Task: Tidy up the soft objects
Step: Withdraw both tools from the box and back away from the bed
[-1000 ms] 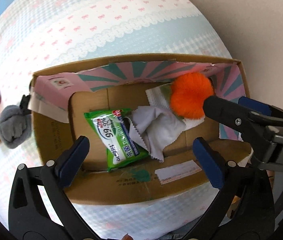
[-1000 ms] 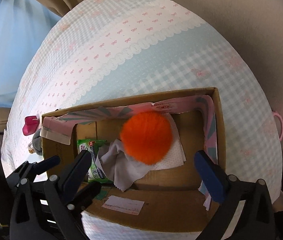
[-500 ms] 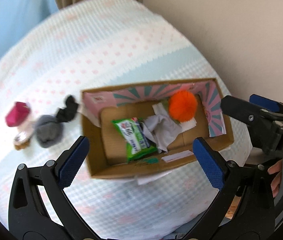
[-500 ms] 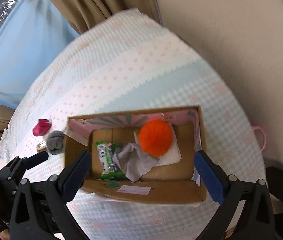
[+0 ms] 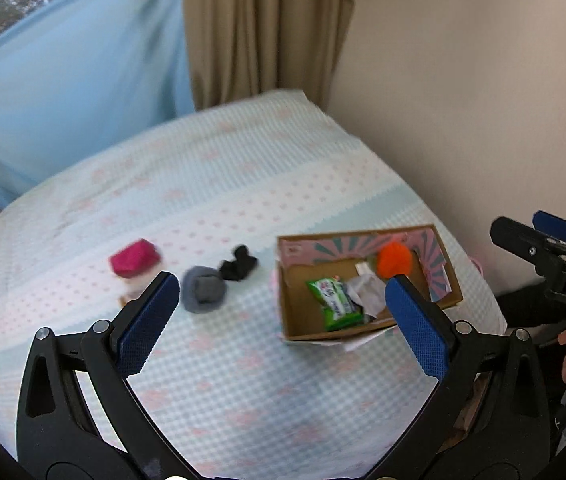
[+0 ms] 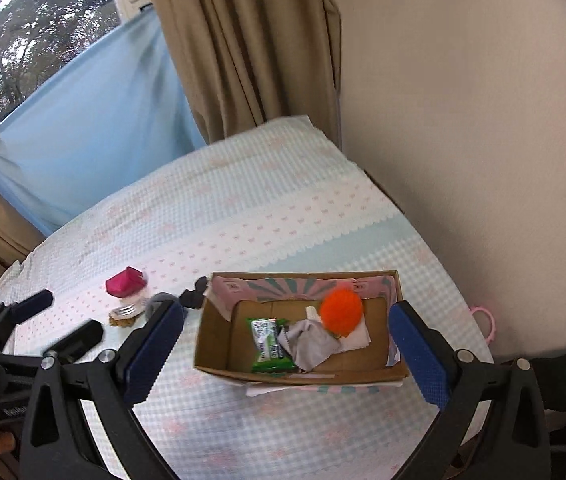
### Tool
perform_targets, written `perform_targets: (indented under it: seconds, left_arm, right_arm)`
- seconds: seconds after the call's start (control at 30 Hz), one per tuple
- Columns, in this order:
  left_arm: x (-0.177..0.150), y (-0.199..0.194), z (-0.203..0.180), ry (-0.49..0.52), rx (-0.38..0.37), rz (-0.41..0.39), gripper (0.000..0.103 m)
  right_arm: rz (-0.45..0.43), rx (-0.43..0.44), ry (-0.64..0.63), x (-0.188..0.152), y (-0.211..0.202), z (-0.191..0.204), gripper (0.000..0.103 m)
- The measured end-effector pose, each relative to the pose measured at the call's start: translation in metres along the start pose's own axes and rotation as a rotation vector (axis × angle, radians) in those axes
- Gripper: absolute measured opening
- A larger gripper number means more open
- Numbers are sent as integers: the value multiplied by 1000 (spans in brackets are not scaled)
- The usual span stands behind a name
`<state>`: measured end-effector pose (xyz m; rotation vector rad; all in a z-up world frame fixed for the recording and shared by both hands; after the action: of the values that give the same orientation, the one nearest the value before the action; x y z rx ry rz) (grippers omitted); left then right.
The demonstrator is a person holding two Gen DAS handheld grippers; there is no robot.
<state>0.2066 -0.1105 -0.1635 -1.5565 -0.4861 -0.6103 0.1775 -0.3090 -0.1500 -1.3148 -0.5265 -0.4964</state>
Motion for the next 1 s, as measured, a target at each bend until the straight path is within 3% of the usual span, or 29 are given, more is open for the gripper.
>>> perform_targets:
  seconds: [0.23, 0.53, 0.8, 1.0]
  left_arm:
    - [-23, -55, 73, -23, 70, -67, 103]
    - [-56, -92, 167, -78, 85, -99, 103]
    - [-81, -87, 233, -92, 57, -76, 103]
    - [-95, -64, 273, -86, 68, -43, 103]
  right_arm:
    - [-56, -15, -56, -15, -39, 59, 102]
    - [-93, 3, -51, -36, -55, 136, 102]
    - [-84, 18, -19, -58, -40, 198, 102]
    - [-17, 37, -22, -71, -12, 240, 102]
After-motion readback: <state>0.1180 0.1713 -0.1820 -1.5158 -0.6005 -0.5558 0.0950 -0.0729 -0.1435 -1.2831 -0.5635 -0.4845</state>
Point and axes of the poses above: each gripper's, at about its wrist camera, not at the fingertips, and y roughly the way its jaws point, z to its left, x to its top, the point moved 7 cm from there along y, roughly the way its jaws point, and after that the axes turned 2 degrees about x, right-handed, at the moved point
